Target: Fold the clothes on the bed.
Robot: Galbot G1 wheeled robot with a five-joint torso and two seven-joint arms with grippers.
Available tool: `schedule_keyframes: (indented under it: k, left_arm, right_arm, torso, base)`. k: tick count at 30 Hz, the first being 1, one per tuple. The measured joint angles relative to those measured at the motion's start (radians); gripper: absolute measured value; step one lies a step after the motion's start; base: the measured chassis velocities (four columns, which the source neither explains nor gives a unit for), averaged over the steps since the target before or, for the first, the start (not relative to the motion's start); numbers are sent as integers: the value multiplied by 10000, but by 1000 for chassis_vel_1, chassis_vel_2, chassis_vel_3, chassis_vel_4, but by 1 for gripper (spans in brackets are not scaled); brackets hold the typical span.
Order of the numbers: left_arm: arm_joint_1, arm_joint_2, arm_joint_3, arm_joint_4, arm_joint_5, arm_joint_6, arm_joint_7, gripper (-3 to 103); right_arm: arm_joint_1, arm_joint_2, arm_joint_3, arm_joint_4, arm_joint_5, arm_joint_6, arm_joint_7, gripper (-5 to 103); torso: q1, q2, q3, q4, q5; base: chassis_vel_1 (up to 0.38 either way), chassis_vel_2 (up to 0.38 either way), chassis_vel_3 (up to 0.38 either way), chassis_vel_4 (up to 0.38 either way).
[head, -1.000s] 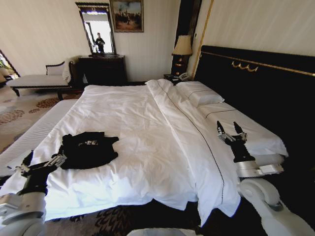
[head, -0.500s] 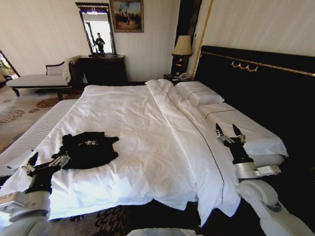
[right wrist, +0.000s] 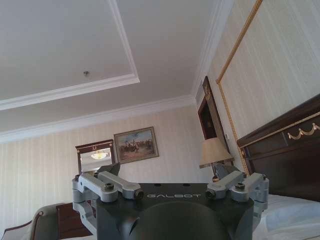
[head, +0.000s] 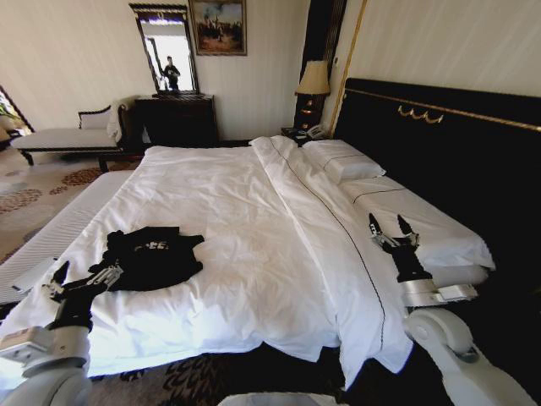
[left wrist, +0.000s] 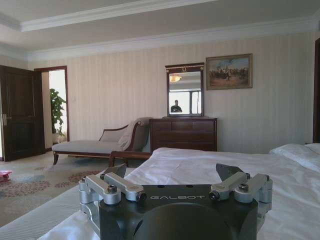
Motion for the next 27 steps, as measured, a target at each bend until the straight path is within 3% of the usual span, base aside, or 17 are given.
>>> schedule_keyframes:
  k: [27]
  left_arm:
    - [121,-23,52,-142,69,-16,23,100]
  right_arm:
    - [-125,73,92,97,-99,83,8,100]
  torso:
    - [0,0,0,-2,0]
  base:
    - [21,22,-25,-22]
